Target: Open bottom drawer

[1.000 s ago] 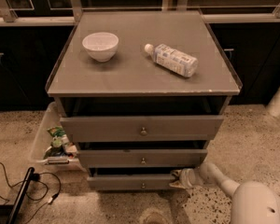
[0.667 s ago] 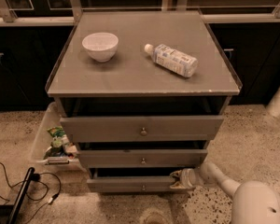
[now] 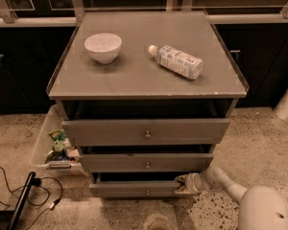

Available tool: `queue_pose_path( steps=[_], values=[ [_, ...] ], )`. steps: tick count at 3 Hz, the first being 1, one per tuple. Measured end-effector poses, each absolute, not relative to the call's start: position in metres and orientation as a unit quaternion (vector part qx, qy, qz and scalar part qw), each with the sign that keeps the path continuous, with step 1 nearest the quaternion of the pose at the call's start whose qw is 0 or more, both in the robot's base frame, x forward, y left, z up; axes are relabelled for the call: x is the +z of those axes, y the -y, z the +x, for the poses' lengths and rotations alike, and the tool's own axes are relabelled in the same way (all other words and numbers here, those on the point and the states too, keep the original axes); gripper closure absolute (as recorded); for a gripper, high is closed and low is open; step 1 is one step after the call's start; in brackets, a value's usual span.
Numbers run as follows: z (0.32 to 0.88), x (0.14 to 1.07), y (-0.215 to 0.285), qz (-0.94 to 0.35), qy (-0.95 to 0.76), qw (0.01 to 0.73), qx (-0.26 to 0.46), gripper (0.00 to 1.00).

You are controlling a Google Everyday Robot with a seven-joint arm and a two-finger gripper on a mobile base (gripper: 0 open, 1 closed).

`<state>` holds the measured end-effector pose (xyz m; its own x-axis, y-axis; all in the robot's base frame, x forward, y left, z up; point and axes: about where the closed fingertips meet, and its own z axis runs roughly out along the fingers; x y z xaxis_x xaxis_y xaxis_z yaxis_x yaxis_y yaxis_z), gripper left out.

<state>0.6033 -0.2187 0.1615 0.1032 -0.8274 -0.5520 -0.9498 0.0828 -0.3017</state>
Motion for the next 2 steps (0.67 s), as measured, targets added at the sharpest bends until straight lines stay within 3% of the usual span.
queue_pose_path(
  steps=[2],
  values=[
    [0.576, 0.158, 0.231, -0.658, -0.670, 0.322, 0.122, 0.16]
  ],
)
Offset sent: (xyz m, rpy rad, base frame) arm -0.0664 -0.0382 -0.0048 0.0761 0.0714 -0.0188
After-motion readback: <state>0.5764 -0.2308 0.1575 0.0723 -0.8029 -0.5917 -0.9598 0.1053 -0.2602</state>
